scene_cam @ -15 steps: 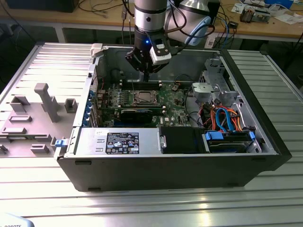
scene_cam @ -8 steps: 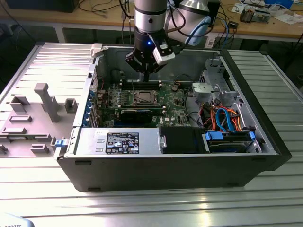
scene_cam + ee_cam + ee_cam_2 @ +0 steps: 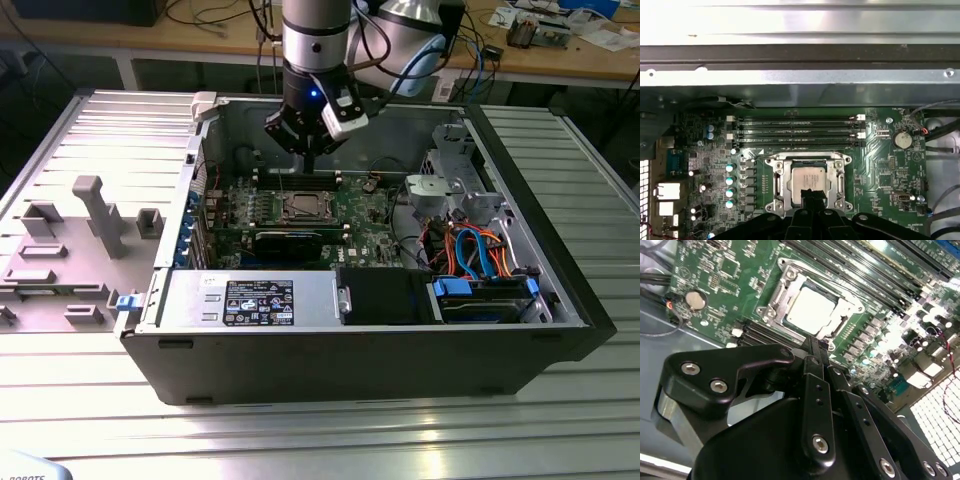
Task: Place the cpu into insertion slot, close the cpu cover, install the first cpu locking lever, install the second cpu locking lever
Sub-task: 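Install the first cpu locking lever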
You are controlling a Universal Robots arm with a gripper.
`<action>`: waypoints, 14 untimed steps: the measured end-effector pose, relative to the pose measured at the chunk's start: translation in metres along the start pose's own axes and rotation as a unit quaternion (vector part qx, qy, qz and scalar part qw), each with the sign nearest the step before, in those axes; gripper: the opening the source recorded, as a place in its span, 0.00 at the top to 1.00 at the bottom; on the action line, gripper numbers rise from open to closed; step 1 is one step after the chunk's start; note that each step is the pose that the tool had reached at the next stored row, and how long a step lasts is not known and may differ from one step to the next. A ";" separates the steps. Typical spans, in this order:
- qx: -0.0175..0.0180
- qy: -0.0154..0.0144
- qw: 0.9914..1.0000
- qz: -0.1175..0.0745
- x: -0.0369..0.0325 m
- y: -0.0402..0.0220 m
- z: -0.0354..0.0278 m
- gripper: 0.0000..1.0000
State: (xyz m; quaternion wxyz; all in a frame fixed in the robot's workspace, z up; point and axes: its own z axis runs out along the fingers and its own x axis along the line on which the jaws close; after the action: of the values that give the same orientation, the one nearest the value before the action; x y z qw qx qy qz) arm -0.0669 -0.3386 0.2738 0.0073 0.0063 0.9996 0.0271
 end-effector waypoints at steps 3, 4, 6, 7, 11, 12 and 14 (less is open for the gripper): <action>0.000 0.000 1.000 0.000 0.0128 -0.0002 0.0004 0.89; 0.000 0.000 1.000 0.000 0.0171 -0.0003 0.0007 0.89; 0.000 0.000 1.000 0.000 0.0223 -0.0003 0.0011 0.89; 0.000 0.000 1.000 0.000 0.0250 -0.0004 0.0014 0.89; 0.000 -0.002 1.000 0.000 0.0379 -0.0006 0.0027 0.89; 0.000 -0.002 1.000 0.000 0.0407 -0.0007 0.0028 0.89; 0.000 -0.003 1.000 -0.001 0.0461 -0.0008 0.0035 0.89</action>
State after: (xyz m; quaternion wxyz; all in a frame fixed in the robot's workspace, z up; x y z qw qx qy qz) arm -0.1130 -0.3386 0.2696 0.0102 0.0049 0.9996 0.0274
